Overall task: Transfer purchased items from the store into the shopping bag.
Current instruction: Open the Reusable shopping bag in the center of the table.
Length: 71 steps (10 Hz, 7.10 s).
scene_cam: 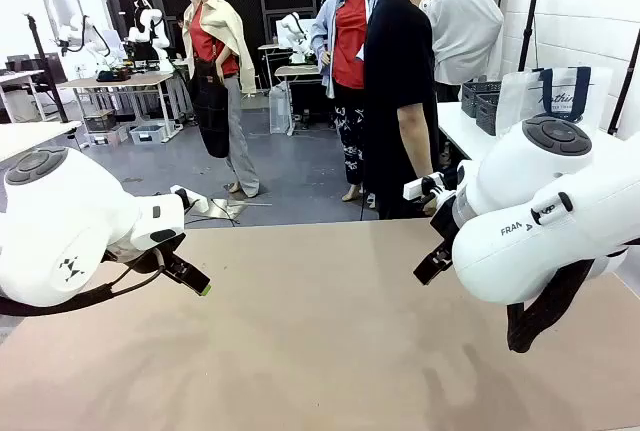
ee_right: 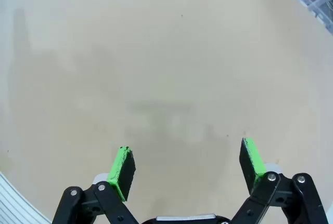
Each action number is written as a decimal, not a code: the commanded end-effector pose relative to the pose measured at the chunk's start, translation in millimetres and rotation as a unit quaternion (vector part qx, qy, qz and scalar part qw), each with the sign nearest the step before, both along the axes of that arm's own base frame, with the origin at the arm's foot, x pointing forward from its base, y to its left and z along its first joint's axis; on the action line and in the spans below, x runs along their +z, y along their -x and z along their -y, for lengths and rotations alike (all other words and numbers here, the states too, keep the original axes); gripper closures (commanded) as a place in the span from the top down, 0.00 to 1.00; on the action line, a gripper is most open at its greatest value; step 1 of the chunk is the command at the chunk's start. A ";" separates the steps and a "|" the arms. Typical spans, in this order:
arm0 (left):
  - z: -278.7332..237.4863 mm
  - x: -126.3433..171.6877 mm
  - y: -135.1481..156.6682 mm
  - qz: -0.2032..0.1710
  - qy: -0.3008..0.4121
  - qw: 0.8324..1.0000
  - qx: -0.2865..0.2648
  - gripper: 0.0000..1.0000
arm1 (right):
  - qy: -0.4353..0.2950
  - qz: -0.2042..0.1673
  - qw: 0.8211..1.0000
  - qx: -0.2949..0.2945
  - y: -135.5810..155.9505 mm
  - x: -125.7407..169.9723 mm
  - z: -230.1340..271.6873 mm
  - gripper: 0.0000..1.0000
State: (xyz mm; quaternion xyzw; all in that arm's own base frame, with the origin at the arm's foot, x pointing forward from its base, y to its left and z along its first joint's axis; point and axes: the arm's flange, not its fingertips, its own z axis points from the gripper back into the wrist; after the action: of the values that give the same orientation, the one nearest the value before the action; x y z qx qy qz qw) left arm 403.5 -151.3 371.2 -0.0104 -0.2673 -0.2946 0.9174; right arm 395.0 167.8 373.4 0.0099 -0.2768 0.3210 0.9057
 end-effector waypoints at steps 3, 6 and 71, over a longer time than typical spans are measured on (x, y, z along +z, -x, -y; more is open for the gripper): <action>0.0 0.0 0.1 0.000 0.000 1.000 0.000 1.00 | 0.000 0.000 1.000 0.000 0.0 0.0 0.0 1.00; 0.0 0.0 0.1 0.000 0.000 1.000 0.000 1.00 | 0.000 0.000 1.000 0.000 0.0 0.0 0.0 1.00; 6.9 26.1 6.7 -0.041 0.011 0.999 -0.016 1.00 | -0.014 -0.041 0.999 0.000 2.2 17.7 -7.4 1.00</action>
State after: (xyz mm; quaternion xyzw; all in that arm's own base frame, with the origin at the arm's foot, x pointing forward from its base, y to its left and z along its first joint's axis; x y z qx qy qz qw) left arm 397.7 -161.7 380.6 -0.0204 -0.2472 -0.2976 0.9219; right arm 391.3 176.7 378.0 0.0176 -0.2595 0.3248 0.9093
